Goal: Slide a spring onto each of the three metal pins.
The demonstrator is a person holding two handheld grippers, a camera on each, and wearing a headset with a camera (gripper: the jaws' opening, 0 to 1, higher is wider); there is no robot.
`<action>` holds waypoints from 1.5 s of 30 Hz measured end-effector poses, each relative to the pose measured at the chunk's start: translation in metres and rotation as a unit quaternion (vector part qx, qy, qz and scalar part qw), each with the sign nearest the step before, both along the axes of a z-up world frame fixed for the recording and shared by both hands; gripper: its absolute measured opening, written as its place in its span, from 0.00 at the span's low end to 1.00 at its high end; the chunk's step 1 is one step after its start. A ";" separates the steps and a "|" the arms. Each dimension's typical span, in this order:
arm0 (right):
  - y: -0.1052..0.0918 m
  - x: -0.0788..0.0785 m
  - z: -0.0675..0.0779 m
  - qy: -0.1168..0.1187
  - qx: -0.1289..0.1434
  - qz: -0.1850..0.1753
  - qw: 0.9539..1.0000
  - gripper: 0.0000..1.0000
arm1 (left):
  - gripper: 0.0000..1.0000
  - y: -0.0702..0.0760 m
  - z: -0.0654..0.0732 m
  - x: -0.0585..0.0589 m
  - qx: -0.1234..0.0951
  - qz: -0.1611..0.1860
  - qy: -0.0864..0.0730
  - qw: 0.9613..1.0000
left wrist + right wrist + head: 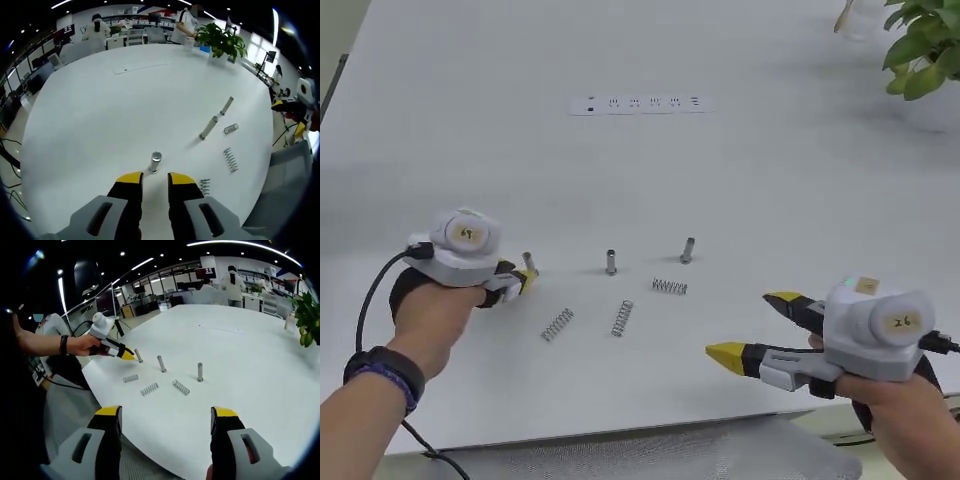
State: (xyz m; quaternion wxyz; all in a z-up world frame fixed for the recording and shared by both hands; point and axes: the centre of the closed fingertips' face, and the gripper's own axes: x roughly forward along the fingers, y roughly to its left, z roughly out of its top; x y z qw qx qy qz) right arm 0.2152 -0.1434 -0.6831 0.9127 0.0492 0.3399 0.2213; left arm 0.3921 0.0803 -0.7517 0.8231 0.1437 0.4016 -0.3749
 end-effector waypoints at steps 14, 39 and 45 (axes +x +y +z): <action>0.004 -0.001 0.001 -0.002 0.003 0.003 1.000 0.71 | 0.16 0.015 0.008 -0.019 -0.014 0.013 0.001 1.000; 0.006 0.000 0.002 -0.005 0.004 0.006 1.000 0.71 | 0.33 0.053 0.045 -0.039 -0.030 0.027 -0.038 0.998; 0.006 -0.001 0.002 -0.004 0.004 0.007 1.000 0.71 | 0.41 0.059 0.056 -0.051 -0.038 0.022 -0.047 0.998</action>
